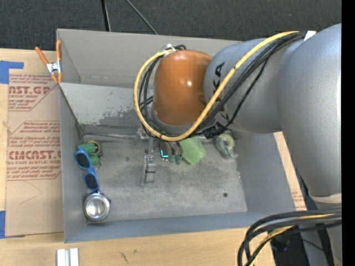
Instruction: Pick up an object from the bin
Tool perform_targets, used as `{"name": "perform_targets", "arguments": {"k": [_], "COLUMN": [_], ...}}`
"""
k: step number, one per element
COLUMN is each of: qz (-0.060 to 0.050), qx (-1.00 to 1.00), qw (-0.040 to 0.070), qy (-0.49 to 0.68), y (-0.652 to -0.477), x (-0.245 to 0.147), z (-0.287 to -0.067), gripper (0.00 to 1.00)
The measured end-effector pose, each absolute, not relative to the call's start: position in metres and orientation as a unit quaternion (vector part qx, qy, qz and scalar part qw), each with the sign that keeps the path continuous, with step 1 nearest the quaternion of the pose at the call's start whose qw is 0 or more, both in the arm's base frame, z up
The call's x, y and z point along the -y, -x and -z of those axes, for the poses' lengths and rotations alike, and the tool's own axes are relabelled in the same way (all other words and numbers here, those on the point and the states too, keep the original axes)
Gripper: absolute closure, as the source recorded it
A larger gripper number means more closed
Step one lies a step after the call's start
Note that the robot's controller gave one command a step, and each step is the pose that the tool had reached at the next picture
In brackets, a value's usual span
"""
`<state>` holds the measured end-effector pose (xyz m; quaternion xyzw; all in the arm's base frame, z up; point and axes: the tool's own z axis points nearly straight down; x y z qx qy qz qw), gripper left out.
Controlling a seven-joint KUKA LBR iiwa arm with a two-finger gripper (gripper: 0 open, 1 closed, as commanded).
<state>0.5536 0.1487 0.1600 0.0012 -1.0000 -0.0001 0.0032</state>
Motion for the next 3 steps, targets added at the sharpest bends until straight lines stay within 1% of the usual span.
{"name": "perform_targets", "arguments": {"k": [1,2,3], "qz": [0.001,0.000,0.000], "qx": [0.990,0.995,0.995], "qw": [0.002,0.001,0.000], "qy": [-0.142,-0.104,-0.103], "y": [-0.514,-0.496,-0.497], "x": [-0.217,-0.247,-0.246], "z": [-0.105,-0.068,-0.069], "gripper": [0.00,0.00,1.00]}}
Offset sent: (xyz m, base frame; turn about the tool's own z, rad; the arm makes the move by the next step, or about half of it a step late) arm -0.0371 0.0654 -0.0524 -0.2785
